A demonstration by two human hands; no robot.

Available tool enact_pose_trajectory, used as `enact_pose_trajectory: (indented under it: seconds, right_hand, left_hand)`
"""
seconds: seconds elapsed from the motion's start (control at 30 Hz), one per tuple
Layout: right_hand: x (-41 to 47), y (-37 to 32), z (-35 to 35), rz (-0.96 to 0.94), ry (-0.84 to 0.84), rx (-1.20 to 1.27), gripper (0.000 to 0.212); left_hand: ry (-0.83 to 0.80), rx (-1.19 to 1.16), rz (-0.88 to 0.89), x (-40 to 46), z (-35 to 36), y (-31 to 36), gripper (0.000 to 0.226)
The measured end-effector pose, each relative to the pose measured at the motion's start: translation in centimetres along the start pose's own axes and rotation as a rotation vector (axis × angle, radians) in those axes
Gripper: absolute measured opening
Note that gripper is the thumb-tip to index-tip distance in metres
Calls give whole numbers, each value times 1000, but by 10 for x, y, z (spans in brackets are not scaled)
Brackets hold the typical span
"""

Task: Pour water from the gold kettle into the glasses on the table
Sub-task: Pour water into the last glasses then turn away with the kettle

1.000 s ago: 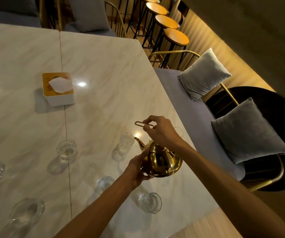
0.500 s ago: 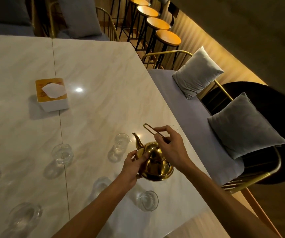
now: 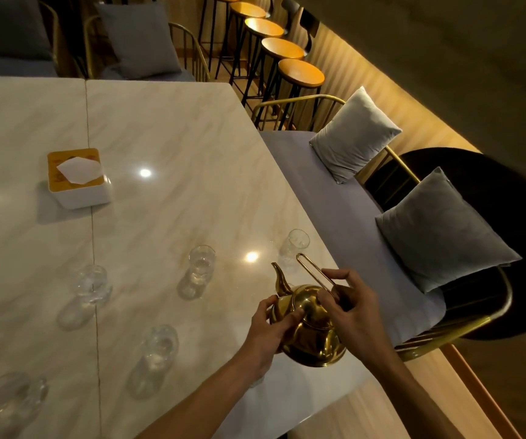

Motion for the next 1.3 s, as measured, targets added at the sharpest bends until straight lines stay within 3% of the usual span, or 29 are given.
enact_pose_trajectory:
  seconds: [0.43, 0.73, 0.97, 1.3]
  right_hand:
    - [-3, 42, -87, -181, 104, -67, 34]
    - [4, 88, -87, -190, 92, 66, 33]
    - [15, 105, -82, -209, 29, 86, 31]
    - [27, 97, -74, -230, -36, 56, 36]
  left_hand:
    - [42, -12, 58, 16, 81, -30, 94]
    - [154, -2, 61, 28, 92, -53, 92]
    - [172, 13, 55, 35, 97, -71, 110]
    - [192, -85, -29, 27, 97, -92, 81]
Point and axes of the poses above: each hand's wrist, its own x-axis towards the middle knuckle, its own z-axis out of the palm, y = z × x, the point moved 9 cm from there along x, towards the middle knuckle, and after that the axes turned 5 degrees about -x, right-handed, at the moved point
